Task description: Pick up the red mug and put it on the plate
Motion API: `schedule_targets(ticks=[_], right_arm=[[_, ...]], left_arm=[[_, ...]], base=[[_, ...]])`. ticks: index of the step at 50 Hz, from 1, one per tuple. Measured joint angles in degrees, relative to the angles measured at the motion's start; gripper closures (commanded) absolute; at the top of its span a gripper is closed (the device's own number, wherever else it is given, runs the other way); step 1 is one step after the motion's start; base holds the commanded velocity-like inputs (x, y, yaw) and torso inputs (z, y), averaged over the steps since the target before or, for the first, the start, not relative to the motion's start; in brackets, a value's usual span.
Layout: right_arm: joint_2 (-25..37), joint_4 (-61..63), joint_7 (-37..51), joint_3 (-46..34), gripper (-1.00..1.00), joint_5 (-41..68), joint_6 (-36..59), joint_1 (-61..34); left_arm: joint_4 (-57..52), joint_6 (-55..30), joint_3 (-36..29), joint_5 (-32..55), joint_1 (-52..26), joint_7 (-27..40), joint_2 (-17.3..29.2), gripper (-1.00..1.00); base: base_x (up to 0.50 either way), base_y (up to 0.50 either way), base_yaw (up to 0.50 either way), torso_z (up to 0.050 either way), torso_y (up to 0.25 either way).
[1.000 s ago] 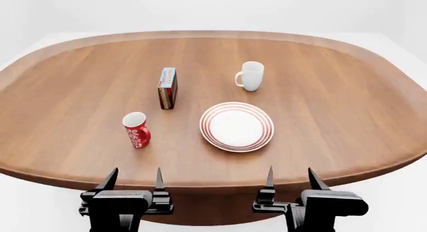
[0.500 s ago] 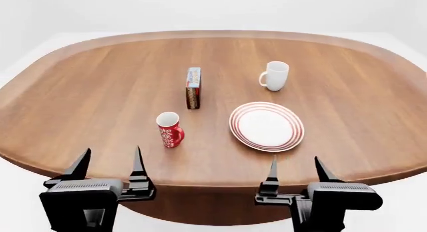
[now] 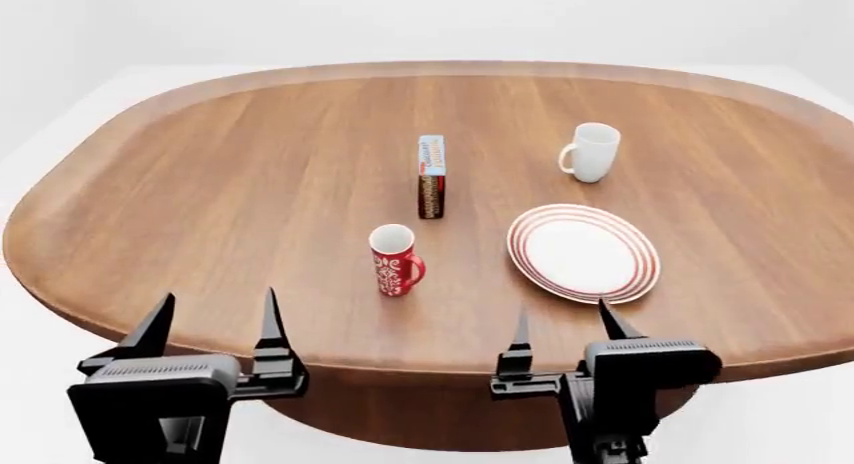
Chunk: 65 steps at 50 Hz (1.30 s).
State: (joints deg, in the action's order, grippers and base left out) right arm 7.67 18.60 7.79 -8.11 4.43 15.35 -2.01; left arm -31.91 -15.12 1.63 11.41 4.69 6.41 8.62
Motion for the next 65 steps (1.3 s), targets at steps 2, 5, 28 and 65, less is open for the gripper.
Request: schedule_targets(ticks=[2,5,28,65], right_arm=[[0.2,-0.1,-0.2,-0.1,-1.00,0.3,0.9,-1.0],[0.6,-0.1,-0.5,-0.1,-1.00,0.8,2.4,-2.7],[4.7,-8.7,-5.9,1.0,-1.00,5.9,14.9,-17.5],[11.9,-14.0,-25.4,-5.2,-1.00,16.0,25.8,-26.3]], left_arm=[[-0.2,-0.1,0.0,0.2,0.0,0.1,0.1,-1.00],[-0.4,-0.4,0.0,0.5,-0.2,0.3,0.2,-1.00],[-3.9,-3.6,1.5,4.5,-2.2,2.6,1.0,-1.00],[-8.0,-3.5,2.7,8.1,-0.1,4.1,2.7,-1.00]], base=[[0.48,0.00,0.00,0.000,0.000],[0.50,0.00,0.00,0.000,0.000],[0.23,0.01,0.00,0.000,0.000],[0.02,0.00,0.00,0.000,0.000]])
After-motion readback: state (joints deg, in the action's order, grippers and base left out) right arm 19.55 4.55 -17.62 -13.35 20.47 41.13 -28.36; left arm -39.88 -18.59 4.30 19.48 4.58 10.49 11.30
